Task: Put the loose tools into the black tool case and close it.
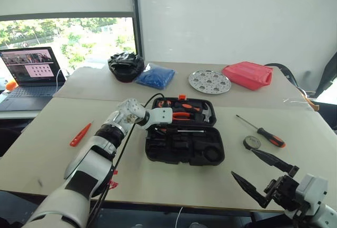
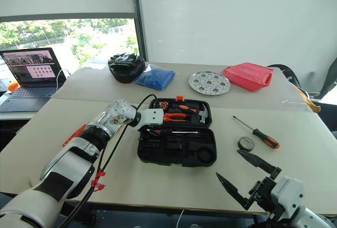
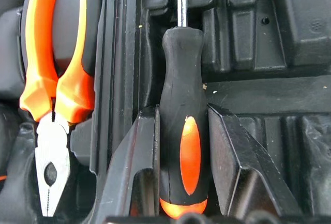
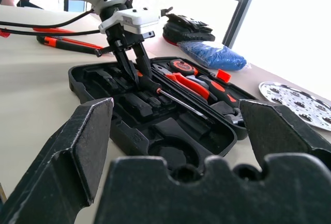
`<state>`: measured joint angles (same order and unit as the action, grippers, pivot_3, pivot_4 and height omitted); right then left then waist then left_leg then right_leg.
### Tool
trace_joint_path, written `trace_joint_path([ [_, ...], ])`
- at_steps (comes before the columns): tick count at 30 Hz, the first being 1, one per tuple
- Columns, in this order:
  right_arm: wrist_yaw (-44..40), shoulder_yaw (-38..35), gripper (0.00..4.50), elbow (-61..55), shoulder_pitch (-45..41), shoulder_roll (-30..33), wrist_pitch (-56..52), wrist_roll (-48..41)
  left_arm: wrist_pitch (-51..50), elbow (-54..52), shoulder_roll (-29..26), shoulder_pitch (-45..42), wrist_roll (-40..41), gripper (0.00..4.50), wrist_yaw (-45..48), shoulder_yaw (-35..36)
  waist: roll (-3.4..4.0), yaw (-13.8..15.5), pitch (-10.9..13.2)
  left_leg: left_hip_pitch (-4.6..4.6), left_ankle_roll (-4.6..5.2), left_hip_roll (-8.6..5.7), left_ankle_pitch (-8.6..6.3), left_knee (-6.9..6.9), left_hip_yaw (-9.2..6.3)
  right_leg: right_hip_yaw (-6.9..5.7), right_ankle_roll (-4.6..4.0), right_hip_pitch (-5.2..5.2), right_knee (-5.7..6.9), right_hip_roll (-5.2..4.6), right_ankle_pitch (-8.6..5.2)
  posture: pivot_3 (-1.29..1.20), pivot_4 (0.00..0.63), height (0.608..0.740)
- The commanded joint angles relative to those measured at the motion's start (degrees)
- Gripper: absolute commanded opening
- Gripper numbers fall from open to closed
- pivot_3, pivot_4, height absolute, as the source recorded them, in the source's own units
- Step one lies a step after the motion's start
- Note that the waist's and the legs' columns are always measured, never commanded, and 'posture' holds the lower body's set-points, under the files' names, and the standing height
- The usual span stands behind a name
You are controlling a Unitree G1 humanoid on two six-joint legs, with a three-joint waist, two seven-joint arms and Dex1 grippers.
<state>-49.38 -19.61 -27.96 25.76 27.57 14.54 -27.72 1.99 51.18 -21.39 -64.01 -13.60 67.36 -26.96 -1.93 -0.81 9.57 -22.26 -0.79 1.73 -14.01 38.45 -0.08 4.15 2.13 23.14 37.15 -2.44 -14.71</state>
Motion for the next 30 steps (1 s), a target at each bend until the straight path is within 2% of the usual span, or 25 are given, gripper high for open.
trace_joint_path([
  [1,0.43,-0.01,4.50,-0.80,-0.02,-0.29,1.32,-0.17,-1.93,-1.26,-0.42,-0.08,-1.60,0.83,-1.63,0.65,0.00,0.00,0.00,0.00,0.00,0.00,0.00,0.00,0.00,0.00,0.00,0.00,0.00,0.00,0.00,0.00,0.150,0.740],
  [13,0.84,1.44,4.50,-1.65,0.30,-0.38,0.52,-0.20,-0.96,-2.62,0.41,-0.12,-2.23,0.83,-3.55,1.14,0.00,0.01,0.00,-0.03,0.00,0.00,0.00,0.04,-0.02,-0.01,0.01,0.01,0.01,0.00,0.00,0.00,0.150,0.740],
  [15,0.77,1.55,4.50,-1.71,0.40,-0.25,0.35,-0.37,0.41,-3.30,0.86,0.20,-1.09,1.84,-3.84,2.26,0.00,0.04,0.00,-0.03,0.00,0.00,0.00,0.04,-0.02,-0.01,0.01,0.01,0.01,0.00,0.00,0.00,0.150,0.740],
  [16,0.75,1.59,4.50,-1.73,0.46,-0.20,0.28,-0.45,1.13,-3.48,1.20,0.11,-0.48,2.01,-5.09,3.21,0.03,0.17,-0.02,-0.03,0.00,0.00,0.00,0.05,-0.02,-0.01,0.00,0.01,0.01,0.00,0.00,0.00,0.150,0.740],
  [19,0.64,1.60,4.50,-1.86,0.82,-0.06,0.17,-0.66,4.53,-4.67,1.13,-0.03,1.01,2.98,-5.93,5.44,0.04,0.43,-0.02,-0.08,0.00,0.00,0.00,0.20,-0.04,-0.03,0.05,-0.02,0.02,-0.01,0.03,0.00,0.150,0.740],
  [21,0.57,1.66,4.50,-1.93,1.01,0.00,0.06,-0.79,6.69,-6.95,0.84,0.20,4.61,2.98,-3.54,7.95,0.03,0.34,-0.01,-0.17,0.02,0.00,-0.02,0.28,-0.05,-0.03,0.09,0.03,0.02,-0.01,0.05,0.00,0.150,0.740],
  [25,0.71,1.81,4.50,-2.03,1.06,0.00,-0.03,-0.80,4.07,-10.42,-0.15,2.11,9.63,2.98,-0.23,11.71,0.04,0.13,-0.02,-0.22,0.10,0.00,-0.06,0.28,-0.04,-0.02,-0.08,0.07,0.00,-0.01,0.15,0.00,0.150,0.740],
  [29,1.13,2.27,4.50,-2.13,0.78,-0.16,-0.09,-0.46,3.30,-9.08,-0.64,4.21,9.18,1.86,-1.63,11.96,0.09,-0.30,-0.05,-0.15,0.13,0.01,-0.08,0.27,-0.03,0.00,-0.21,0.03,0.00,0.00,0.23,0.00,0.150,0.740],
  [30,1.30,2.39,4.50,-2.19,0.69,-0.14,-0.13,-0.40,2.43,-8.46,-0.22,4.60,9.54,1.38,-2.00,12.24,0.09,-0.27,-0.04,-0.13,0.13,0.01,-0.08,0.27,-0.03,0.00,-0.18,0.02,0.01,0.01,0.21,0.00,0.150,0.740],
])
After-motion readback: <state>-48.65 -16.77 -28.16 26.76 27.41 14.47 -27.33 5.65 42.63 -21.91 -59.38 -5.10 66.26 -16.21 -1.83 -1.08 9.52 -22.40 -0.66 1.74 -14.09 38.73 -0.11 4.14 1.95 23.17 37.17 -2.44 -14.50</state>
